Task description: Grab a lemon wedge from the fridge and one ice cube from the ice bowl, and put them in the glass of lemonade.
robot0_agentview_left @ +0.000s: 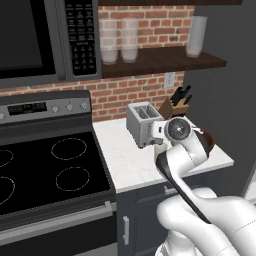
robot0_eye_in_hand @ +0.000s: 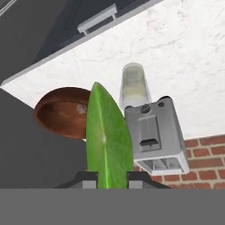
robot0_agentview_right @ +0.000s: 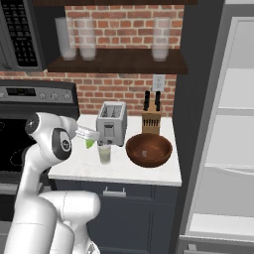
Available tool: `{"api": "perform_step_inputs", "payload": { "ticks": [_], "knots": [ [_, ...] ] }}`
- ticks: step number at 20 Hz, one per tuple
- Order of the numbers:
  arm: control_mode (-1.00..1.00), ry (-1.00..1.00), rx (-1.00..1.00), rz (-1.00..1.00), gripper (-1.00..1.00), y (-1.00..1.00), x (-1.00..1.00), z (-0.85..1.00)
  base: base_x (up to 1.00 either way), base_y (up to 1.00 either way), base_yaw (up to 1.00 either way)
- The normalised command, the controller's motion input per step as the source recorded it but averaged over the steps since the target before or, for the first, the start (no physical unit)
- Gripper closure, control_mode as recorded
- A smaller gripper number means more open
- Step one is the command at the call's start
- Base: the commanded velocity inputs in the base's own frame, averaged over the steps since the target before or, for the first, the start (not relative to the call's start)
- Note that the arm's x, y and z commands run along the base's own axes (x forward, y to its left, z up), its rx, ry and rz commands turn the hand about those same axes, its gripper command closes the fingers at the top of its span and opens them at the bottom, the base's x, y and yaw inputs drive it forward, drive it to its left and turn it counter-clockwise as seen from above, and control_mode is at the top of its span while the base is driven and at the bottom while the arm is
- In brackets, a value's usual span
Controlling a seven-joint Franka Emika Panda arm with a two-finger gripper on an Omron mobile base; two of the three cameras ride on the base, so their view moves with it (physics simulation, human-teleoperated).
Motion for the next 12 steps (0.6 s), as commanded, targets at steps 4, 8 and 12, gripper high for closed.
{"api": "perform_step_inputs", "payload": {
  "ticks": [4, 8, 12],
  "knots": [
    [-1.0, 0.0, 0.0, 0.0, 1.0, 0.0, 0.21, -0.09, 0.0, 0.0, 0.0],
    [-1.0, 0.0, 0.0, 0.0, 1.0, 0.0, 0.23, -0.1, 0.0, 0.0, 0.0],
    [-1.0, 0.0, 0.0, 0.0, 1.0, 0.0, 0.19, -0.09, 0.0, 0.0, 0.0]
  ]
}}
